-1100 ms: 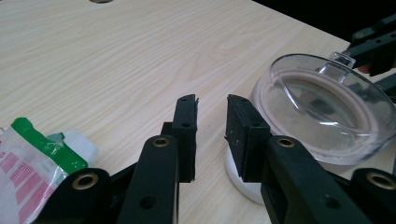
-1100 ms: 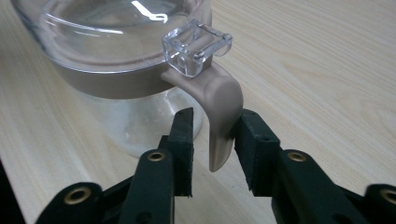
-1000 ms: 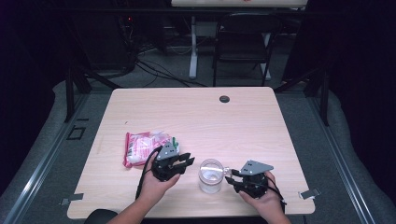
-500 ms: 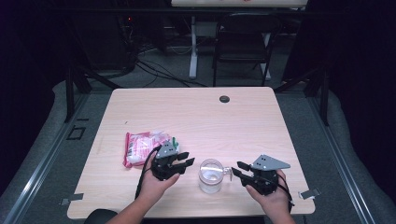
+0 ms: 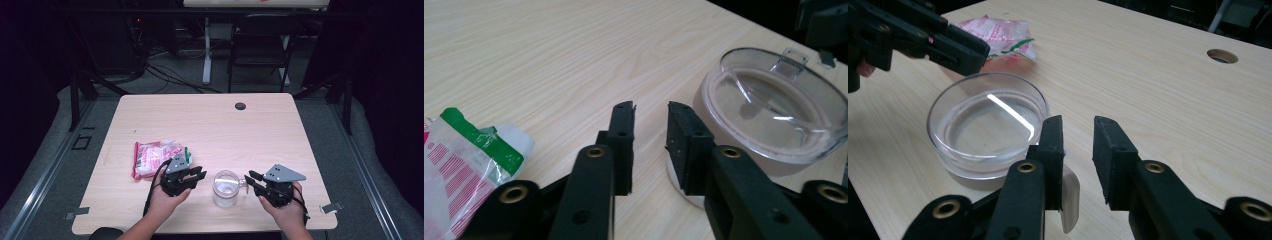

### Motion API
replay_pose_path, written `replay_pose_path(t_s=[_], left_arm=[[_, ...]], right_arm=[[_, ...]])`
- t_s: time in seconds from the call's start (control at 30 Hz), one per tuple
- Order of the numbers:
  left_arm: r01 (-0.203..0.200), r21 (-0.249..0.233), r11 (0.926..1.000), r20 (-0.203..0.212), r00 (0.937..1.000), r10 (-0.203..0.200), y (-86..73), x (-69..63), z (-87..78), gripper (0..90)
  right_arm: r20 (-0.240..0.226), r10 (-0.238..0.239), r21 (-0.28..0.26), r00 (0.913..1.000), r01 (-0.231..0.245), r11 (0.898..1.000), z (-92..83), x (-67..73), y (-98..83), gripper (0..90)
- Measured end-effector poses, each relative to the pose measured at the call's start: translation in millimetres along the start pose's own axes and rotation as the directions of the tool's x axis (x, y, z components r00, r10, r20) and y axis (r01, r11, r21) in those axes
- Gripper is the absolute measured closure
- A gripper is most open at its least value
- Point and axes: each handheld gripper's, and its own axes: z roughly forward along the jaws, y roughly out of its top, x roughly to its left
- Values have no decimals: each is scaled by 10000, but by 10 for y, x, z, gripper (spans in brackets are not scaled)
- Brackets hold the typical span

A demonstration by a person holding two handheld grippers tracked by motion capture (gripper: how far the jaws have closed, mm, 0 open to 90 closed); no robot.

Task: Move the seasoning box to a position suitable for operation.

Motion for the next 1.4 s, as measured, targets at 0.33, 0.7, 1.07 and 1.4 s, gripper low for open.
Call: replay_pose_path(t_s=[0.33,0.7,1.07,1.4], left_arm=[[-540,160,9984,939,9942,523,5,-88,12,875],[-639,125,9979,1238,9904,619,-11,-126,-99,900],[-914,419,9949,1643,9829,834,-40,-170,-98,900],[-1120,661,9915,1882,9772,978,-42,-213,-52,900]], right_arm=[[-153,-126,87,9998,127,9999,10,18,8,785],[-419,-241,152,9988,248,9996,84,28,38,826],[-580,145,518,9982,-114,9986,145,-17,61,801],[-621,594,746,9963,-548,9957,122,-46,64,793]])
